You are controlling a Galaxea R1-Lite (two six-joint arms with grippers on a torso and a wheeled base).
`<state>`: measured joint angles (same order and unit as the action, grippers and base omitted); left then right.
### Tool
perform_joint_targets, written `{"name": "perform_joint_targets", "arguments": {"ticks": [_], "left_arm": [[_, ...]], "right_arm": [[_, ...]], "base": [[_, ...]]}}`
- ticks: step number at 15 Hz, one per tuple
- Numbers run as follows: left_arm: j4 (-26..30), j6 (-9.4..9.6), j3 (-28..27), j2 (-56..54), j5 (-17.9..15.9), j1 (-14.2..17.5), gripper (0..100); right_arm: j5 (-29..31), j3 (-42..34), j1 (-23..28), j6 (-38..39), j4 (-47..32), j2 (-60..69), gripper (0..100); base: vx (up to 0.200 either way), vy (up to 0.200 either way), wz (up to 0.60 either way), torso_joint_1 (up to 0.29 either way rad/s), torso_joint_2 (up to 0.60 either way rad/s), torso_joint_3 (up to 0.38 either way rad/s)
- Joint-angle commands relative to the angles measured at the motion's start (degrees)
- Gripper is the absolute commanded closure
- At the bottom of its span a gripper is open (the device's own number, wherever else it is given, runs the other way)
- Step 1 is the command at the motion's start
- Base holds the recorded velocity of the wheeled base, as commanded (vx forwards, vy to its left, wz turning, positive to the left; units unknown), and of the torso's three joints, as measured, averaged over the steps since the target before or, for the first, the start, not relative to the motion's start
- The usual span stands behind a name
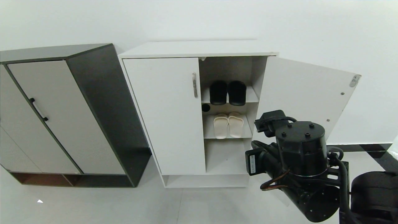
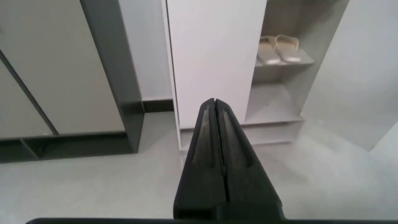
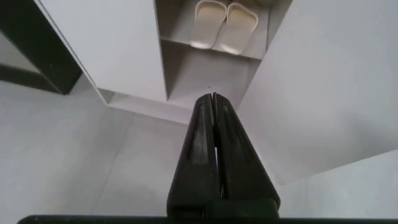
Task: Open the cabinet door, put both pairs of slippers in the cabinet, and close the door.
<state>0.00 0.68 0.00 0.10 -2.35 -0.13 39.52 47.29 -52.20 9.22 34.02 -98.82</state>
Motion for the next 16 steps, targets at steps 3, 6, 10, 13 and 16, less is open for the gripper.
{"name": "perform_joint_targets", "arguments": {"ticks": [3,6,10,13,16], "left_arm": [[0.0,0.02,0.0,-0.01,-0.02,0.05,100],[0.0,0.02,0.0,-0.01,-0.02,0.05,100],[0.0,0.02,0.0,-0.01,-0.02,0.05,100],[0.0,0.02,0.0,-0.01,-0.02,0.05,100],[0.0,-0.07,0.0,-0.01,-0.11,0.05,100]], "right_arm": [[0.03,0.0,0.17,0.01,-0.01,0.12,100],[0.03,0.0,0.26,0.01,-0.01,0.12,100],[-0.06,0.17,0.34,0.01,-0.01,0.03,100],[0.03,0.17,0.34,0.01,-0.01,0.03,100],[-0.06,0.09,1.05,0.1,-0.01,0.03,100]], "base": [[0.0,0.0,0.0,0.123,-0.46,-0.341],[0.0,0.0,0.0,0.149,-0.47,-0.328],[0.0,0.0,0.0,0.168,-0.48,-0.316],[0.0,0.0,0.0,0.199,-0.5,-0.318],[0.0,0.0,0.0,0.209,-0.52,-0.31]]}}
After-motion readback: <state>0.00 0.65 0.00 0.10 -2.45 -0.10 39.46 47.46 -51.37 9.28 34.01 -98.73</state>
